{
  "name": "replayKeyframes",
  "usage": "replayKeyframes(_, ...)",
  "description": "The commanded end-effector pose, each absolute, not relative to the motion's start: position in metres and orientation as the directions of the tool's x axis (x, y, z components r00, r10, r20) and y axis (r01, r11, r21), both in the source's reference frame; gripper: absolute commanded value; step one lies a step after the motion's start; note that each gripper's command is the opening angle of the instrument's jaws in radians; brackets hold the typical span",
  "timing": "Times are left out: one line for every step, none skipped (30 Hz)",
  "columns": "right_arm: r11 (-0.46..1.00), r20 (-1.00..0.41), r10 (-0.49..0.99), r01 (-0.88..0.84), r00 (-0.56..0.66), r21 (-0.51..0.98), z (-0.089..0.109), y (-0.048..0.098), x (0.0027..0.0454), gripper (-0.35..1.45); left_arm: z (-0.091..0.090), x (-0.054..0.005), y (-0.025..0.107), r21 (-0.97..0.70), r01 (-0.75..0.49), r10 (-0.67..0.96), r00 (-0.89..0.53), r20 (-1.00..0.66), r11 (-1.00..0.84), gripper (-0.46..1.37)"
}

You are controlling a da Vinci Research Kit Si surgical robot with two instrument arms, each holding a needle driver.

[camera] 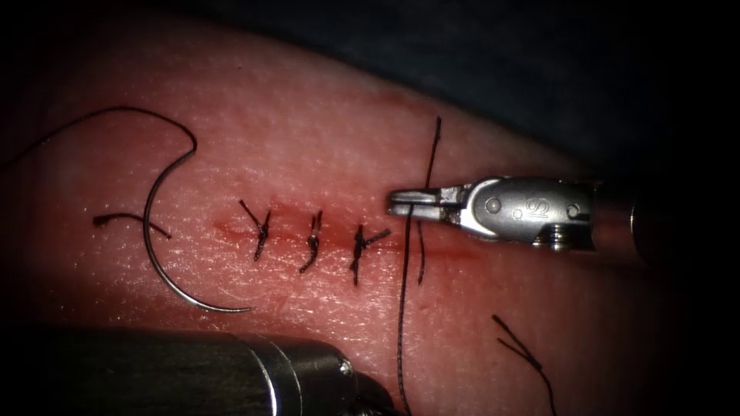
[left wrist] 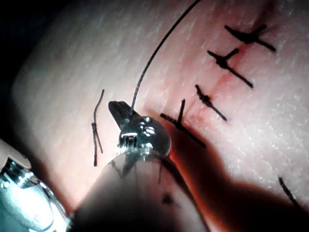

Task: Wound Closure
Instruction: Grab the suture with the right and pass more suture to the left

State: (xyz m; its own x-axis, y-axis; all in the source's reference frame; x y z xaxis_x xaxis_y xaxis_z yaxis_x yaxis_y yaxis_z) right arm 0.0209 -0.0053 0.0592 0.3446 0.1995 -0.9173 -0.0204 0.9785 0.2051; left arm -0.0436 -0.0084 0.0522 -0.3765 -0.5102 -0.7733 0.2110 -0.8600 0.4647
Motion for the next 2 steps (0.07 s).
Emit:
replayKeyframes(0.978,-0.917,0.2,-0.021,0.345,0.206,0.0592,-0.0053,0.0209,-0.35,0.0522,-0.0436,-0.0084,0.46,0.219,-0.509,-0.377,-0.774,-0.861,-0.35)
replayKeyframes(0.978,-0.917,0.201,-0.021,0.345,0.206,0.0592,-0.0053,0.0209,-0.35,0.0522,-0.0436,-0.0084,0.46,0.218,-0.509,-0.38,-0.772,-0.861,-0.35)
